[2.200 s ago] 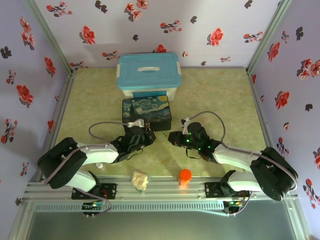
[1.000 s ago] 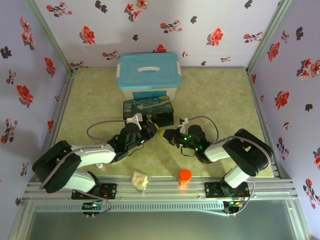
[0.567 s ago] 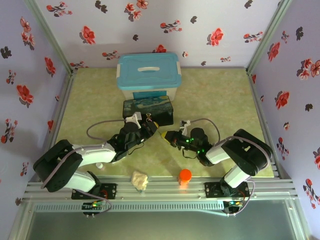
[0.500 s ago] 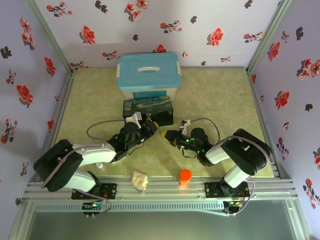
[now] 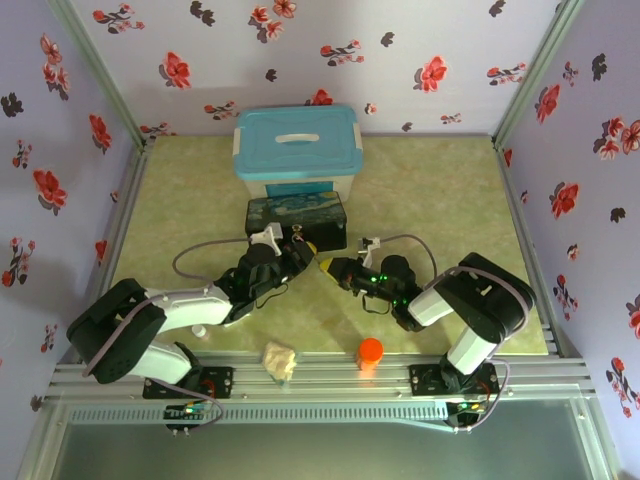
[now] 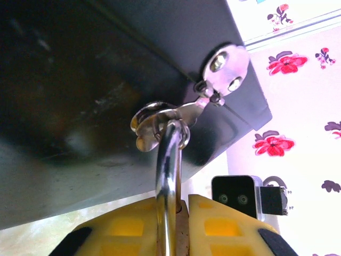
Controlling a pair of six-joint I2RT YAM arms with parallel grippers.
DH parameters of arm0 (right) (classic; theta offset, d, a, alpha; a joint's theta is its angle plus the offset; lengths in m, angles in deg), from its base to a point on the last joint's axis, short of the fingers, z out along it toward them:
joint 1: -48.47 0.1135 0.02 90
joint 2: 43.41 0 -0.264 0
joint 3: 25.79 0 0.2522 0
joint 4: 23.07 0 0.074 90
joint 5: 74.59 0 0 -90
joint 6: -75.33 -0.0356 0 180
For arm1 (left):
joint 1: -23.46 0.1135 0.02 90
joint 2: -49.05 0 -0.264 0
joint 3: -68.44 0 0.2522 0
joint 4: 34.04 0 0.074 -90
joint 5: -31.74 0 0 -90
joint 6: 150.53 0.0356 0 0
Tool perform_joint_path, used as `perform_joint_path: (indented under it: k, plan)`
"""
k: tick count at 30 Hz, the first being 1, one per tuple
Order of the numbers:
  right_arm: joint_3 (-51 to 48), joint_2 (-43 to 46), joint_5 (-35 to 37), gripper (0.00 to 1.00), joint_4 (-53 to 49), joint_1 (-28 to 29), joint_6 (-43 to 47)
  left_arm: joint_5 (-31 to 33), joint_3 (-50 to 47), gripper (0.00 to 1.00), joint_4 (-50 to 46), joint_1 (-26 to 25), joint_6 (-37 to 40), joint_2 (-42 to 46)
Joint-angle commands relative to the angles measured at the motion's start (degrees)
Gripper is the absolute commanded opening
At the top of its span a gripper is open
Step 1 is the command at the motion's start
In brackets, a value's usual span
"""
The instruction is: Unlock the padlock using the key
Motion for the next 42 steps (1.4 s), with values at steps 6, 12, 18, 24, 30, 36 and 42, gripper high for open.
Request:
perform_joint_path:
  k: [6,12,18,24,30,36,42]
  plan:
    - [1.25,1.14,1.89,0.0,3.49,-0.52,1.54,-0.86,0.5,0.0,5.63,0.2,-0.93,-0.59]
    - [2.79,0.28,2.48,0.0,3.48,-0.6,1.54,-1.03,0.39,0.0,7.16,-0.57,-2.14,-0.77]
    - [2.9,0.45,4.05,0.0,3.49,-1.73,0.29,-0.99,0.43,0.0,8.18,-1.5,-2.69,-0.33]
    - [4.94,-1.55,0.59,0.0,3.53,-2.36,-0.54,-1.81,0.51,0.0,10.07,-1.65,-3.63,-1.1]
    - [5.07,-2.6,-2.18,0.0,3.47,-2.87,-1.24,-2.33,0.48,0.0,11.13,-1.82,-3.71,-1.83]
    - [6.47,-2.95,-1.57,0.0,3.49,-2.66,-1.68,-2.23,0.48,0.0,11.59,-2.7,-3.66,-3.12]
    - [7.12,-2.08,3.93,0.0,3.49,-0.38,-8.57,-2.05,0.66,0.0,12.36,-3.5,-3.96,-4.09]
